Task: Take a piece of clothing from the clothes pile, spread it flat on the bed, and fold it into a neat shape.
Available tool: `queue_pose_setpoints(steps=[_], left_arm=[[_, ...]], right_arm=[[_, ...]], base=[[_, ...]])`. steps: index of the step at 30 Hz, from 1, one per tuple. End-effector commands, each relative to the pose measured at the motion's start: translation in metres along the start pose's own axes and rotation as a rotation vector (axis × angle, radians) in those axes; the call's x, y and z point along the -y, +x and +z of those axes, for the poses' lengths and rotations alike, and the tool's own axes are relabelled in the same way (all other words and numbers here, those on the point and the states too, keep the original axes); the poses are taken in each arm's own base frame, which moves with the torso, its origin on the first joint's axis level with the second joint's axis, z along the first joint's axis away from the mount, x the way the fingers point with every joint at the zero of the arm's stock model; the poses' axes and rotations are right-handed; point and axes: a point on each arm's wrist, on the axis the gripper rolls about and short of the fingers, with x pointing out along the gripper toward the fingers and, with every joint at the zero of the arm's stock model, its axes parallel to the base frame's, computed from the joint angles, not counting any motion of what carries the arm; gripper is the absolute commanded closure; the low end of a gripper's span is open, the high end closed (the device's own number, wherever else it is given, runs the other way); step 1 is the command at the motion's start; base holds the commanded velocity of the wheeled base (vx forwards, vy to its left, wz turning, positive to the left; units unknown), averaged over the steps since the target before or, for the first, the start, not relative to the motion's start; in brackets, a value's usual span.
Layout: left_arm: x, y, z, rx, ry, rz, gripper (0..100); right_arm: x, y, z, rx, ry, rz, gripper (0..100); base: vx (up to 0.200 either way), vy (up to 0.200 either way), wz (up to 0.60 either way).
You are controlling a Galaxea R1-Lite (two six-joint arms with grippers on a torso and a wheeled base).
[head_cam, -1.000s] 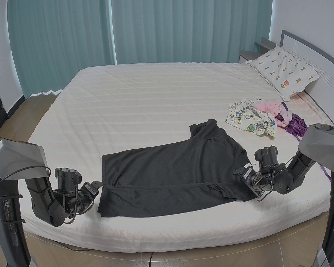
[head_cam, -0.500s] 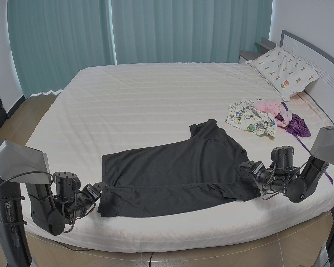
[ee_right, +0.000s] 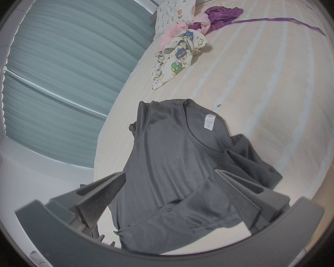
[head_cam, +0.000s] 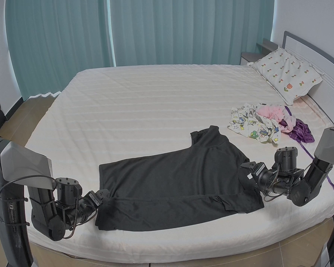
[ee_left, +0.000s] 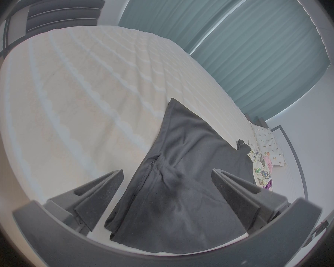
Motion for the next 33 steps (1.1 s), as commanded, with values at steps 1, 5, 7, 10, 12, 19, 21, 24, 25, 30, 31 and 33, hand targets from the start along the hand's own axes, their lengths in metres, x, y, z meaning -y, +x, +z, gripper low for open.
queue_pose_setpoints(steps=[1, 5, 7, 10, 12, 19, 21, 24, 25, 30, 31, 33], left_arm=[[-0.001, -0.002, -0.005, -0.021, 0.035, 0.004, 0], [-0.013, -0.019, -0.019, -0.162, 0.164, -0.009, 0], [-0.016, -0.024, -0.022, -0.195, 0.214, -0.017, 0], [-0.022, -0.030, -0.025, -0.227, 0.276, -0.011, 0], [-0.026, -0.031, -0.030, -0.253, 0.291, 0.002, 0], [-0.033, -0.023, -0.037, -0.265, 0.364, 0.010, 0], [-0.034, -0.021, -0.038, -0.253, 0.365, 0.005, 100], [-0.036, -0.019, -0.038, -0.228, 0.366, 0.018, 100], [-0.036, -0.019, -0.038, -0.223, 0.367, 0.028, 100], [-0.045, -0.030, -0.042, -0.245, 0.442, 0.092, 100], [-0.046, -0.033, -0.042, -0.252, 0.458, 0.097, 100], [-0.048, -0.036, -0.043, -0.265, 0.472, 0.109, 100]], right_arm=[[0.000, -0.001, -0.001, -0.001, -0.003, -0.001, 0], [0.001, -0.001, -0.002, -0.007, -0.006, -0.005, 0], [0.002, -0.001, -0.002, -0.008, -0.006, -0.006, 0], [0.002, -0.001, -0.002, -0.009, -0.006, -0.008, 0], [0.002, -0.001, -0.003, -0.011, -0.007, -0.008, 0], [0.001, -0.002, -0.005, -0.015, -0.010, -0.008, 0], [0.001, -0.001, -0.006, -0.017, -0.012, -0.008, 0], [0.002, -0.001, -0.006, -0.017, -0.014, -0.010, 0], [0.001, -0.001, -0.006, -0.017, -0.014, -0.008, 0], [0.000, -0.002, -0.006, -0.016, -0.015, -0.005, 0], [0.001, -0.002, -0.006, -0.017, -0.015, -0.006, 0], [0.001, -0.002, -0.006, -0.017, -0.015, -0.006, 0]], base=[[0.000, 0.000, 0.00], [0.000, 0.000, 0.00], [0.000, 0.000, 0.00], [0.000, 0.000, 0.00], [0.000, 0.000, 0.00], [0.000, 0.000, 0.00], [0.000, 0.000, 0.00], [0.000, 0.000, 0.00], [0.000, 0.000, 0.00], [0.000, 0.000, 0.00], [0.000, 0.000, 0.00], [0.000, 0.000, 0.00]])
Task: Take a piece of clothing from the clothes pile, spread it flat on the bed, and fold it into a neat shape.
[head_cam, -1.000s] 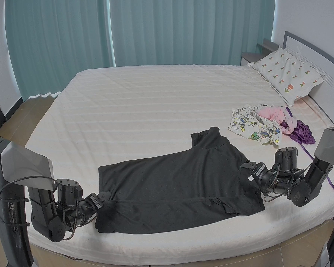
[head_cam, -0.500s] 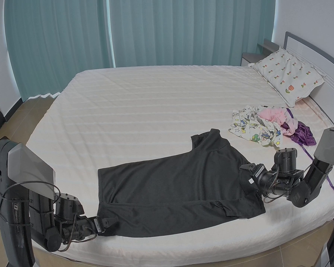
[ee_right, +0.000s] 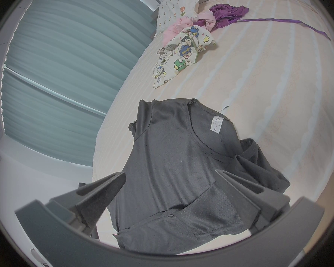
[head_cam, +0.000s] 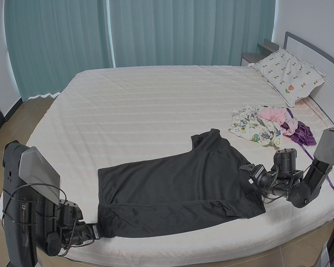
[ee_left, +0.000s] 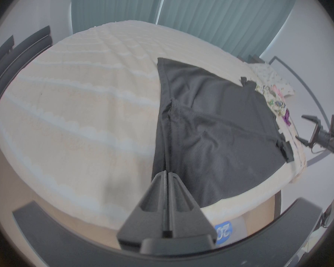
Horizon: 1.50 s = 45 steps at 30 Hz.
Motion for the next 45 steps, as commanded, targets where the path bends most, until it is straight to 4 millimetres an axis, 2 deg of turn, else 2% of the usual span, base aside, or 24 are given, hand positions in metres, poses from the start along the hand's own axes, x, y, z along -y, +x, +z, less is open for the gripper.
queue_pose_setpoints(steps=[1, 14, 15, 21, 26, 28, 32, 37, 45], left_arm=[[-0.005, -0.006, -0.008, -0.045, 0.012, 0.029, 100], [-0.007, -0.012, -0.010, -0.094, 0.046, 0.072, 100], [-0.007, -0.012, -0.010, -0.094, 0.046, 0.072, 0], [-0.009, -0.009, 0.001, -0.025, 0.019, 0.060, 0], [-0.007, -0.016, 0.027, 0.114, -0.017, 0.018, 0], [-0.003, -0.016, 0.033, 0.144, -0.041, -0.006, 0], [0.015, 0.001, 0.049, 0.199, -0.087, -0.082, 0], [0.020, 0.016, 0.058, 0.140, -0.088, -0.098, 0], [0.018, 0.027, 0.054, 0.054, -0.044, -0.183, 0]], right_arm=[[0.000, 0.000, 0.000, -0.002, 0.000, -0.001, 0], [0.000, 0.000, 0.000, -0.002, -0.002, -0.001, 0], [0.000, 0.000, 0.000, -0.001, -0.002, 0.000, 0], [0.000, 0.000, 0.000, -0.001, -0.002, 0.000, 0], [-0.001, 0.000, 0.000, 0.001, -0.002, 0.003, 0], [-0.001, 0.000, 0.000, 0.001, -0.005, 0.001, 0], [0.001, 0.000, -0.001, -0.004, -0.037, -0.007, 0], [0.005, -0.001, -0.004, -0.013, -0.057, -0.021, 0], [0.007, -0.003, -0.005, -0.021, -0.078, -0.028, 0]], base=[[0.000, 0.000, 0.00], [0.000, 0.000, 0.00], [0.000, 0.000, 0.00], [0.000, 0.000, 0.00], [0.000, 0.000, 0.00], [0.000, 0.000, 0.00], [0.000, 0.000, 0.00], [0.000, 0.000, 0.00], [0.000, 0.000, 0.00]])
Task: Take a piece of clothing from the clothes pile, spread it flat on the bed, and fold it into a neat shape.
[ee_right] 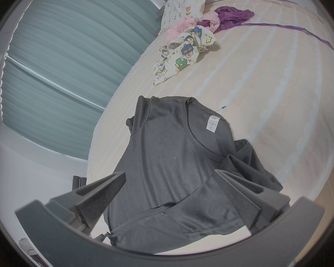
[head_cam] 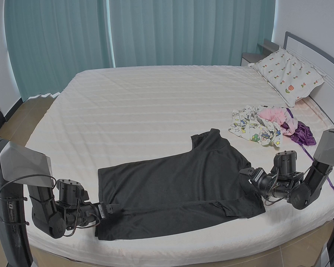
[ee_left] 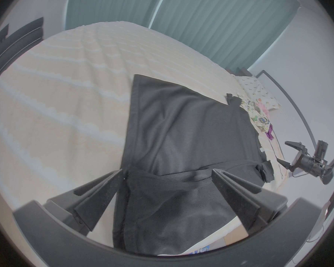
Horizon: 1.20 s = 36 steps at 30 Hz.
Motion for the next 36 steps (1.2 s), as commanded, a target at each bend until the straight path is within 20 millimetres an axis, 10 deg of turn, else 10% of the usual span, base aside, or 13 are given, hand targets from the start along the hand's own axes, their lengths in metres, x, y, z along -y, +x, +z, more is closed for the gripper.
queue_pose_setpoints(steps=[1, 11, 12, 36], left_arm=[[-0.001, 0.007, 0.002, -0.002, 0.010, -0.036, 0], [-0.012, 0.014, 0.001, -0.006, 0.035, -0.017, 0], [-0.013, 0.014, 0.002, -0.001, 0.033, -0.006, 100], [-0.016, 0.005, 0.007, 0.055, 0.014, 0.069, 100]], right_arm=[[0.003, 0.000, -0.002, -0.010, -0.020, -0.011, 0], [0.006, 0.000, -0.003, -0.016, -0.036, -0.021, 0], [0.007, 0.001, -0.003, -0.017, -0.039, -0.023, 0], [0.011, -0.003, 0.004, 0.020, -0.066, -0.012, 0]], base=[[0.000, 0.000, 0.00], [0.000, 0.000, 0.00], [0.000, 0.000, 0.00], [0.000, 0.000, 0.00]])
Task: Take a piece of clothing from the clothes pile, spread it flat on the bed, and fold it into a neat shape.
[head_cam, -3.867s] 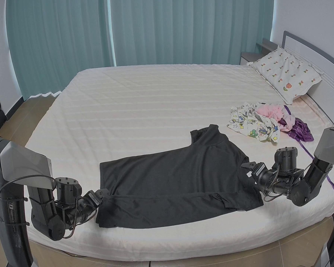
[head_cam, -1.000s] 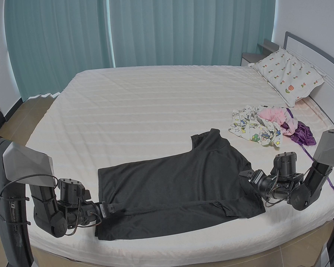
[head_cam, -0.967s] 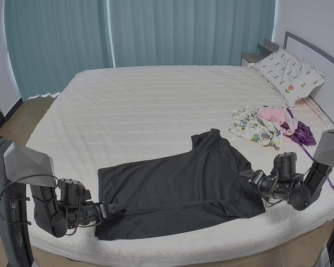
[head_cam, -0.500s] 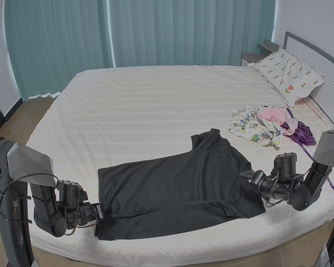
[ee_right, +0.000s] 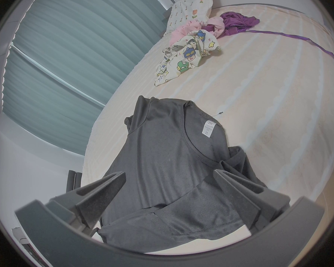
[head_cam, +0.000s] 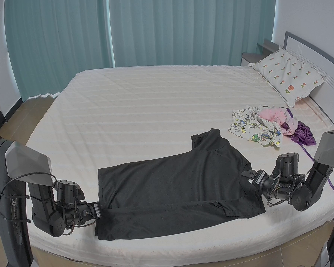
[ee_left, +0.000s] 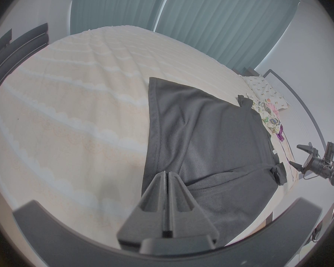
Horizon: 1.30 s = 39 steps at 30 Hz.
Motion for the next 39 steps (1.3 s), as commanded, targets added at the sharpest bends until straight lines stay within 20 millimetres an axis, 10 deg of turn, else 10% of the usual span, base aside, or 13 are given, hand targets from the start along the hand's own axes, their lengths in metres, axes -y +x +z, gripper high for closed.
queue_pose_setpoints(steps=[1, 39], left_arm=[[0.002, -0.003, 0.005, 0.025, -0.003, -0.007, 100], [0.002, -0.005, 0.009, 0.040, -0.077, -0.008, 100]], right_arm=[[0.001, -0.002, 0.002, 0.006, -0.006, -0.003, 0], [0.057, 0.034, 0.016, -0.163, -0.465, 0.114, 0]], base=[[0.000, 0.000, 0.00], [0.000, 0.000, 0.00]])
